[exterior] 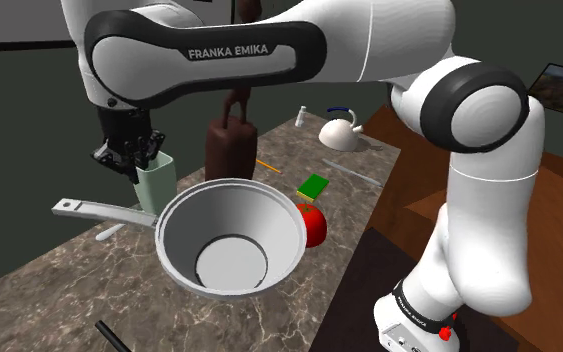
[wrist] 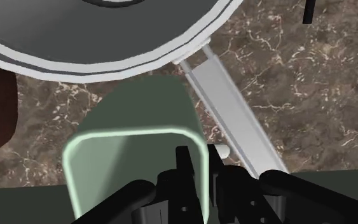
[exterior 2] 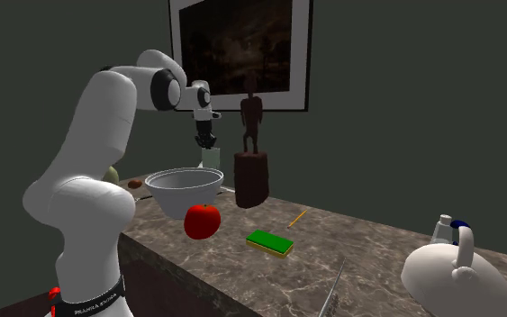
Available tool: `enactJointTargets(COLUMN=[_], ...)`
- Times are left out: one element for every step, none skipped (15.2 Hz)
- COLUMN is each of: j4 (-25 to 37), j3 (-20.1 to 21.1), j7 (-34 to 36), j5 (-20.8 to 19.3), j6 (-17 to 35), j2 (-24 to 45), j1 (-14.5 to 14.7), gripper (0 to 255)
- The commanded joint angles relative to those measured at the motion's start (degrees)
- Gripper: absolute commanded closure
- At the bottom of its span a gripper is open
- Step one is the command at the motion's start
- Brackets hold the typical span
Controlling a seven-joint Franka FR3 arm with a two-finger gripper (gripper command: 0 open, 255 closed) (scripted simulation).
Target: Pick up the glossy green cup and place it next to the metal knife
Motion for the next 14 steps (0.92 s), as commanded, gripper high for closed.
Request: enactJointTargets(j4=[6.02, 9.09, 12.46, 16.21, 18.80, 17.83, 16.91, 16.02, 15.18, 14.37, 13.60, 12.86, 12.15, 11.47], j3=[0.18, 0.17, 0.14, 0.06, -0.03, -0.06, -0.08, -0.08, -0.09, -0.10, -0.11, -0.12, -0.14, -0.16], j7=[1.72, 2.53, 3.28, 3.95, 4.32, 4.39, 4.46, 4.54, 4.62, 4.70, 4.77, 4.85, 4.92, 5.00], j5=[-1.10, -1.63, -2.16, -2.68, -2.99, -2.97, -2.97, -2.99, -3.01, -3.03, -3.06, -3.10, -3.13, -3.18], j6=[-1.72, -2.63, -3.67, -4.90, -5.77, -4.93, -4.10, -3.29, -2.50, -1.72, -0.95, -0.20, 0.54, 1.26], j2=[4.78, 7.02, 9.41, 11.99, 13.71, 13.60, 13.51, 13.45, 13.41, 13.39, 13.40, 13.42, 13.46, 13.52], j1=[2.22, 3.40, 4.63, 5.92, 6.78, 6.68, 6.58, 6.48, 6.39, 6.30, 6.22, 6.15, 6.08, 6.02], gripper=[255, 255, 255, 255, 255, 255, 255, 255, 255, 255, 255, 255, 255, 255])
